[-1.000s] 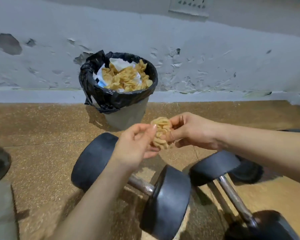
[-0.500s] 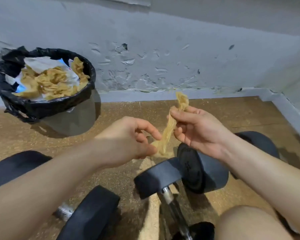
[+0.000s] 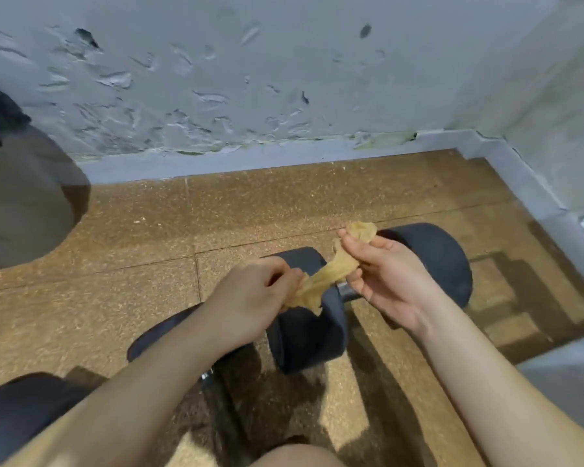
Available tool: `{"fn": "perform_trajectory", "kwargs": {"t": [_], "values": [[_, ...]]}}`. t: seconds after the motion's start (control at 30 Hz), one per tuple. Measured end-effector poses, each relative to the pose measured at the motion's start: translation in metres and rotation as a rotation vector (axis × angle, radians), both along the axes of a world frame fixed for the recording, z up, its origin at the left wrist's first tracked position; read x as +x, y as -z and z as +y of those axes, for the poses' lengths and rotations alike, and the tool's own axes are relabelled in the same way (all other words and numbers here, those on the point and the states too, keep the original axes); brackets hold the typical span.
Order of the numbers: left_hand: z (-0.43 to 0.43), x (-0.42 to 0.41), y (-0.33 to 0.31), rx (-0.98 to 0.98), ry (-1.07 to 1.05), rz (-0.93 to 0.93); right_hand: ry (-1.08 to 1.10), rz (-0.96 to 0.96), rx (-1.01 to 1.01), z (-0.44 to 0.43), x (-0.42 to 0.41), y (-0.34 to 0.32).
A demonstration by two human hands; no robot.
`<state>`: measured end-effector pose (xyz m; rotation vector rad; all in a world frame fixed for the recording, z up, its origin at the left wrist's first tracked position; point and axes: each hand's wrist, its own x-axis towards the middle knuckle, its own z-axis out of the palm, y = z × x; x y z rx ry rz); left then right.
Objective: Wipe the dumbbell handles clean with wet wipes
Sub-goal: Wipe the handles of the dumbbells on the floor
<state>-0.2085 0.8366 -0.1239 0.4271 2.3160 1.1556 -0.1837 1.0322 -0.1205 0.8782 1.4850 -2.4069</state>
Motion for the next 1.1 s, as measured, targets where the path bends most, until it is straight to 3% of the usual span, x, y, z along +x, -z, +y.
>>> {"fn": "perform_trajectory", "kwargs": {"t": [0.07,0.1,0.2,0.27,0.43,0.6,0.67,0.77,0.87,0.97,1.03,1.1], "values": [[0.013,0.009,0.008,-0.052,0.032,0.1,0.006,0.003,-0.013,0.022,0.009,0.012],[0.019,0.011,0.014,-0.1,0.062,0.171,-0.006,0.004,0.127,0.031,0.013,0.019],[0.031,0.02,0.035,-0.3,0.172,0.574,-0.107,-0.043,0.984,0.05,0.016,0.055],[0.039,0.028,0.051,-0.461,0.22,0.681,-0.193,0.066,1.223,0.054,0.014,0.081],[0.042,0.042,0.08,-0.754,0.333,0.692,-0.587,0.269,1.398,0.054,0.019,0.125],[0.042,0.028,0.081,-0.713,0.315,0.655,-0.906,0.339,1.692,0.042,0.031,0.13],[0.04,0.021,0.082,-0.665,0.32,0.608,-0.964,0.412,1.705,0.043,0.021,0.131],[0.034,0.009,0.081,-0.56,0.332,0.538,-0.936,0.368,1.608,0.065,0.006,0.138],[0.035,-0.003,0.077,-0.563,0.335,0.492,-0.665,0.311,1.667,0.08,0.002,0.146],[0.037,-0.006,0.072,-0.556,0.316,0.477,-0.347,0.515,1.52,0.062,0.0,0.15],[0.04,0.005,0.074,-0.553,0.297,0.581,-0.442,0.626,1.482,0.043,0.006,0.157],[0.047,0.021,0.081,-0.655,0.292,0.656,-0.55,0.706,1.573,0.039,0.016,0.168]]}}
